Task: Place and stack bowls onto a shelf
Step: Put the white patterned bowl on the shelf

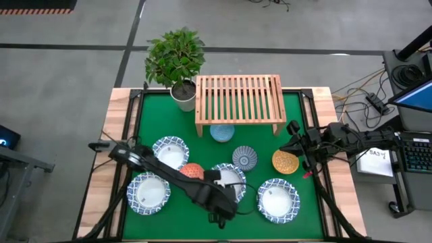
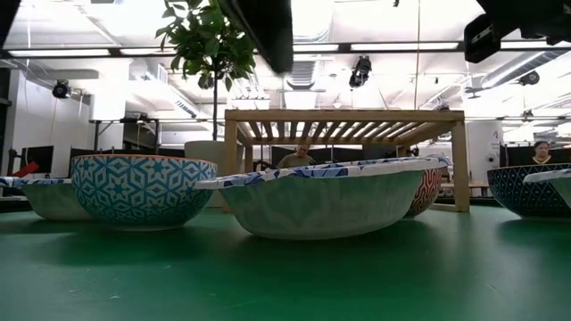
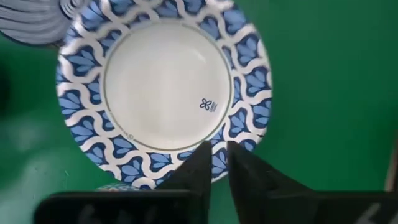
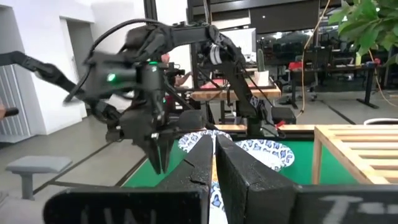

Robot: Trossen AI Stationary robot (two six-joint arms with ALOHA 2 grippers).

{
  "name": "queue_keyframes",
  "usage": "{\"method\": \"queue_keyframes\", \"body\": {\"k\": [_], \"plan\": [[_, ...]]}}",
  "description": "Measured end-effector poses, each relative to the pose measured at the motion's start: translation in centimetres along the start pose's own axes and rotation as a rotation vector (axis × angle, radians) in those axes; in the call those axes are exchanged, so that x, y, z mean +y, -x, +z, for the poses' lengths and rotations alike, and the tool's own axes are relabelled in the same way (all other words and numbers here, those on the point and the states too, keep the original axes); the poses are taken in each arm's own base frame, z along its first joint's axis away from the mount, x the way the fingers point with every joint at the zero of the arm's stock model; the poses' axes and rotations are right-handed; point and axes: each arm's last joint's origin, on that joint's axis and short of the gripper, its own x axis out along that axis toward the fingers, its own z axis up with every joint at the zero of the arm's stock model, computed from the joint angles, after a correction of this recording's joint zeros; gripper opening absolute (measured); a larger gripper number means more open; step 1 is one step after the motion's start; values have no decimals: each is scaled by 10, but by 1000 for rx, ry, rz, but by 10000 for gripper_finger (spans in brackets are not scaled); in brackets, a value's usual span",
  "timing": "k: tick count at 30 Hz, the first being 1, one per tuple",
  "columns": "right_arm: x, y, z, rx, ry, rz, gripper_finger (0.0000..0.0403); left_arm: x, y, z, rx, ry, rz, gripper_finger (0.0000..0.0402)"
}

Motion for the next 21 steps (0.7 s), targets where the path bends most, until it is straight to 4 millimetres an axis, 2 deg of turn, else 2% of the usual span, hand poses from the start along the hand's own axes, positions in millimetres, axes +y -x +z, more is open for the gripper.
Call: {"method": "queue_keyframes", "body": {"k": [4, 10, 16, 21], "plan": [[0, 0, -1, 7, -1, -1, 11, -11, -14, 6, 17, -6, 13, 95], [0, 0, -1, 10, 5, -1, 11, -23, -35, -6, 13, -10, -21, 154], [0, 0, -2, 22, -6, -2, 11, -34, -52, -10, -33, -31, -53, 157], [0, 0, -2, 22, -8, -2, 11, -35, -67, -17, -28, -43, -28, 149]]}}
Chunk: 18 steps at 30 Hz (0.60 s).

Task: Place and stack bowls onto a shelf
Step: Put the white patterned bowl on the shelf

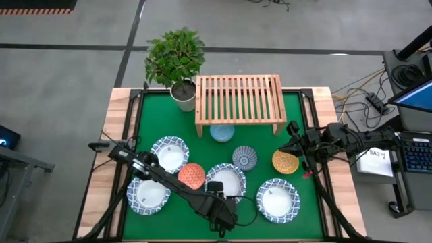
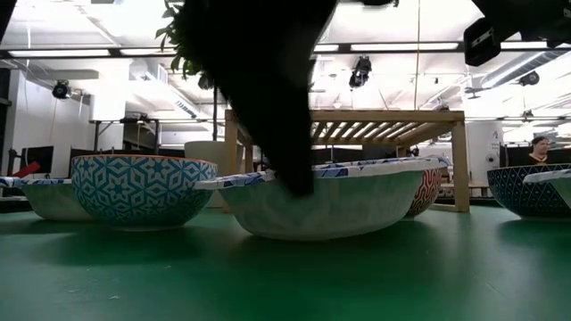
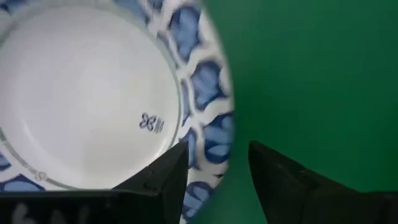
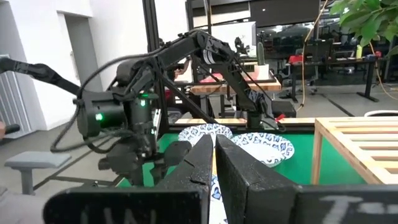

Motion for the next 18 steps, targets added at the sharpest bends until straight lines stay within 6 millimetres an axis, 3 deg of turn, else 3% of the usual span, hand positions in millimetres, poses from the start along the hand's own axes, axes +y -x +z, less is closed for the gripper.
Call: {"method": "queue_keyframes", "body": {"k": [5, 9, 12, 18], "plan": [[0, 0, 0, 0, 1, 0, 11, 0, -12, -6, 16, -5, 12, 128], [0, 0, 0, 1, 3, 0, 11, 0, -9, -4, 1, -19, 16, 73], [0, 0, 0, 5, 8, -1, 11, 0, -2, 0, -15, -34, 11, 17], [0, 0, -1, 9, 8, -1, 11, 1, 26, 12, -30, -38, -8, 4]]}}
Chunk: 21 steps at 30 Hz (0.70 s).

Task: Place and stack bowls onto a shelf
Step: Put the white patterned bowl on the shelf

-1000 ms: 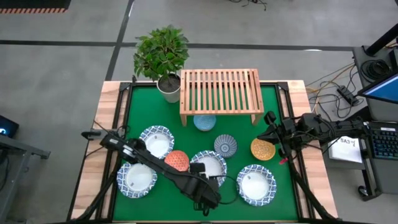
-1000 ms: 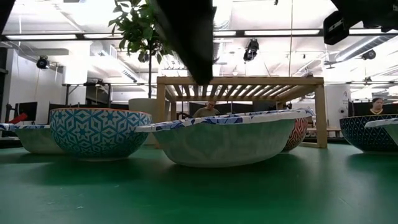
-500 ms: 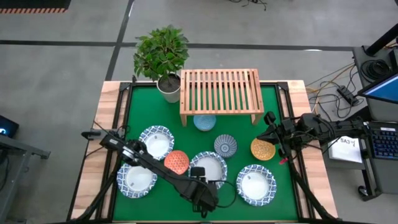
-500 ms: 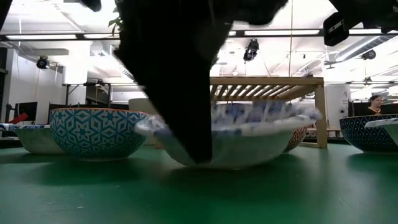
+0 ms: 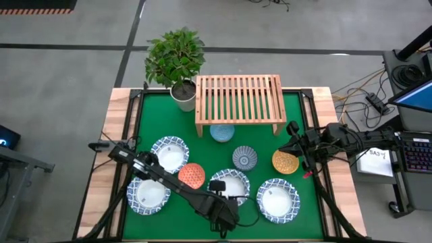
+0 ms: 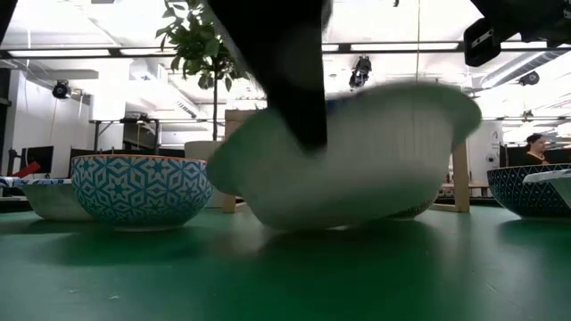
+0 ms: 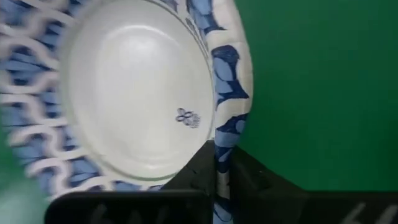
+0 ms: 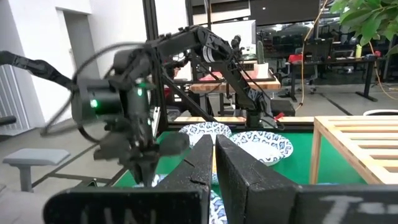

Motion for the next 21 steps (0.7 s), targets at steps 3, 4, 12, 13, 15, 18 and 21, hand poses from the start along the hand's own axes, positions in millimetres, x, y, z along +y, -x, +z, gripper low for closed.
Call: {"method": "queue_keyframes", "body": {"k": [3, 4, 12, 13, 15, 18, 21], "plan": [[0, 0, 0, 0, 1, 0, 11, 4, 23, 6, -3, -19, 21, 2], [0, 0, 0, 0, 2, -1, 11, 6, 31, 7, -9, -27, 36, 1], [0, 0, -1, 6, 6, -1, 11, 29, 89, 8, -164, -14, 177, 0], [0, 0, -1, 6, 8, -1, 11, 32, 95, 8, -193, -13, 218, 0], [0, 0, -1, 6, 11, -1, 11, 40, 104, 9, -237, -20, 311, 0], [0, 0, -1, 7, 20, -1, 11, 54, 117, 13, -282, -51, 413, 0], [0, 0, -2, 16, 20, -2, 11, 75, 129, 19, -285, -87, 488, 0]]}}
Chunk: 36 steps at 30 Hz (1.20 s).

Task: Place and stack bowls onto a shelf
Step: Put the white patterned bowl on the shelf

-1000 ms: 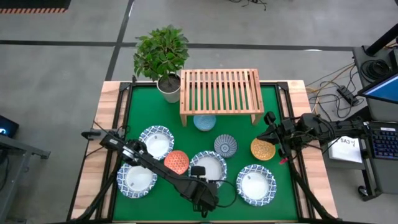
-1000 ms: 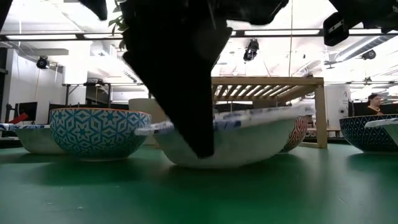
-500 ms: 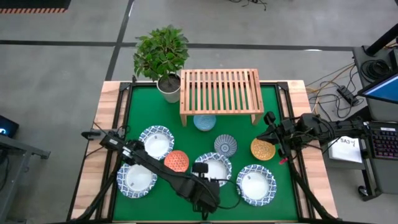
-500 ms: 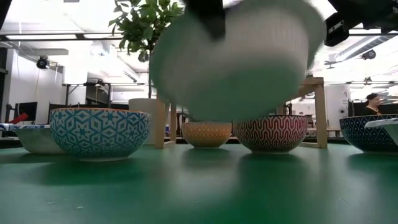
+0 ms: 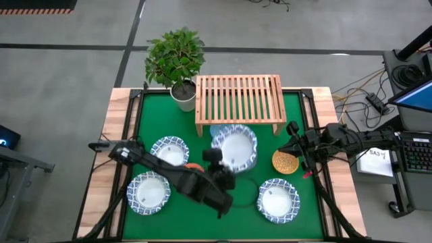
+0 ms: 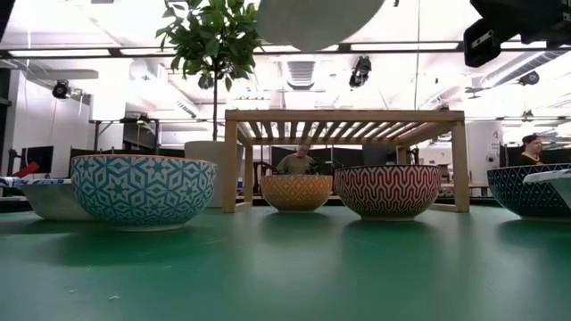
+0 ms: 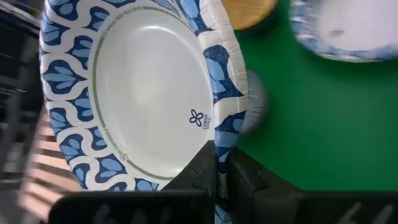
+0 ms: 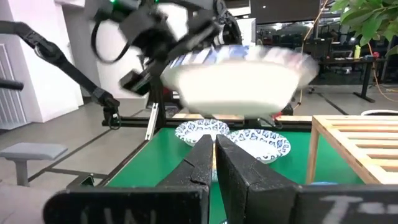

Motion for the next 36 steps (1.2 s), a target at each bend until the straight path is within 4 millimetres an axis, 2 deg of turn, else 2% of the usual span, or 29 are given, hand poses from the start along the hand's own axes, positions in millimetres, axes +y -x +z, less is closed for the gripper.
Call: {"method": "queue_keyframes", "body": {"k": [7, 13, 21, 31, 36], "plan": [[0, 0, -1, 9, 2, -1, 11, 57, -43, 0, 135, -127, 85, 0], [0, 0, -1, 14, 1, -2, 11, 111, -85, -7, 274, -180, 76, 0], [0, 0, -7, 73, -16, -6, 11, 169, -124, -22, 379, -129, 28, 0], [-1, 0, -9, 94, -49, -10, 11, 207, -145, -36, 431, -52, -13, 1], [-1, 0, -9, 94, -51, -10, 11, 215, -149, -39, 438, -44, -6, 24]]}}
